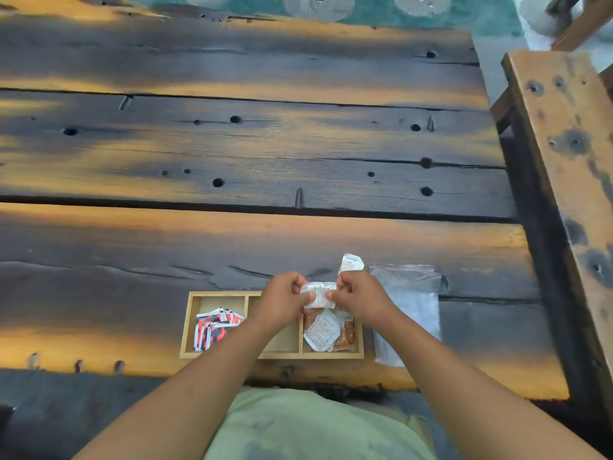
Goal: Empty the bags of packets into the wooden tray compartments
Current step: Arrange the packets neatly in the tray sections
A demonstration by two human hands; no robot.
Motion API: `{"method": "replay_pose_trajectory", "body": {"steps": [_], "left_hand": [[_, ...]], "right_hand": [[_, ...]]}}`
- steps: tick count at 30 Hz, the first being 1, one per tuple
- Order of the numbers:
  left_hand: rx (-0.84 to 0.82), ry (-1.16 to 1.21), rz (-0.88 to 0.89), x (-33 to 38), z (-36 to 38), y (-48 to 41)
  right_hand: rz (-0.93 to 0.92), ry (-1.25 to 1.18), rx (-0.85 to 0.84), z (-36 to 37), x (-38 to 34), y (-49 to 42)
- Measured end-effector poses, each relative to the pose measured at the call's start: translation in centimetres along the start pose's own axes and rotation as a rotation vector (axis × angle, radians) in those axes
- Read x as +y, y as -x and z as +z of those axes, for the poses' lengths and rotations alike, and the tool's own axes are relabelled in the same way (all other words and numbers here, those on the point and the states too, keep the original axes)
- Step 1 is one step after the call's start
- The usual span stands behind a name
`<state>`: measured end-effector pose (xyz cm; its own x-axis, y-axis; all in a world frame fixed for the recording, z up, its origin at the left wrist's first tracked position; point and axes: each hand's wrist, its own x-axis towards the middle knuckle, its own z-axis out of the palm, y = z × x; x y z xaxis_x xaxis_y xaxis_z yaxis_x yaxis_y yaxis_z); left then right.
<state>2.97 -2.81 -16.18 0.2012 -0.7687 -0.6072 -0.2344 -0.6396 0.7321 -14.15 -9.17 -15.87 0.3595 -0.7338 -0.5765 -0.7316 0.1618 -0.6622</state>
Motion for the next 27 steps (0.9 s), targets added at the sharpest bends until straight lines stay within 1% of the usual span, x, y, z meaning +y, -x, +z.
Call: {"method": "replay_pose_trajectory", "body": {"steps": [3,7,11,14,17,20,24,27], "left_hand": [[-0.005,-0.08,0.007,-0.9,0.8,0.8],[-0.004,-0.214,0.007,-1.9,2.0,1.8],[0.018,-0.551,0.134,-2.1,2.6,2.3],[-0.007,-0.674,0.224,-2.4,2.8,2.7],[-0.017,-0.747,0.267,-3.0,3.3,3.0],[-0.028,-0.795,0.299,-3.4,3.7,3.3],[-0.028,-0.781,0.323,-3.4,3.5,3.5],[-0.029,-0.788,0.328,-3.4,3.4,3.5]], "right_hand": [[0.013,0.047,0.016,0.8,0.9,1.2],[0.015,0.197,0.022,1.8,2.1,2.3],[-0.005,0.304,0.034,2.5,2.5,3.1],[-0.035,0.383,0.031,2.7,2.9,3.5],[-0.072,0.48,-0.016,2.5,3.5,3.7],[-0.119,0.55,-0.022,2.6,3.7,3.9],[-0.173,0.656,-0.018,2.9,3.7,4.2],[-0.188,0.678,0.002,3.1,3.7,4.2]]}}
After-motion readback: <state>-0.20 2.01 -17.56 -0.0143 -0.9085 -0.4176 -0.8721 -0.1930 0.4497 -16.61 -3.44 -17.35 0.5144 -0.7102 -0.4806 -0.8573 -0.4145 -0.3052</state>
